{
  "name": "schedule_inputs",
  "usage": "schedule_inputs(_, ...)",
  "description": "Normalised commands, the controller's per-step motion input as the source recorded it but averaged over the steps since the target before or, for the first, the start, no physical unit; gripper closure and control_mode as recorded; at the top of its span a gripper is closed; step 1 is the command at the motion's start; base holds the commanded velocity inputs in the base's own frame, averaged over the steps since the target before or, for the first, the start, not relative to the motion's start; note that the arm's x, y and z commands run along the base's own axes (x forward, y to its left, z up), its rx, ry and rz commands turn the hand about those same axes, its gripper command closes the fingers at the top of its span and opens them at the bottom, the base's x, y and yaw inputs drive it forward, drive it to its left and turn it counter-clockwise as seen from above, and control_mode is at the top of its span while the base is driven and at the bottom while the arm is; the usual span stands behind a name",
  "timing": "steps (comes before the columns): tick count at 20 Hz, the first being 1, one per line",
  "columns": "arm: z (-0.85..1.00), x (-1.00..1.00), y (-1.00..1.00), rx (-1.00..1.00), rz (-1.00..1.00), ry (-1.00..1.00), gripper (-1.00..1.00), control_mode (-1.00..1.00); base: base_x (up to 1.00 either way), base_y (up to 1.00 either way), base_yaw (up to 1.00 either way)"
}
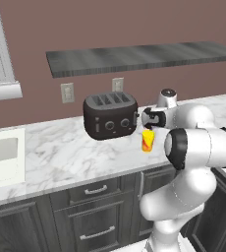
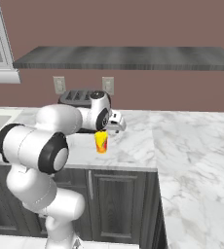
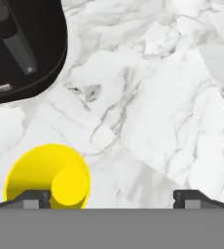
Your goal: Place the pitcher and cup on the dining counter for serving.
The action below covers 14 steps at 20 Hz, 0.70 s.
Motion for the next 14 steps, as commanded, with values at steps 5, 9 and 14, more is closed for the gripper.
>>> schedule_inputs(5,-0.46,0.00,0.00,0.00,0.00,0.00,-1.00,-1.00,0.00,0.00,0.00)
schedule_inputs(9,-0.41,0.00,0.00,0.01,0.00,0.00,-1.00,-1.00,0.00,0.00,0.00)
schedule_inputs(14,-0.42,0.02,0.00,0.02,0.00,0.00,-1.00,-1.00,0.00,0.00,0.00)
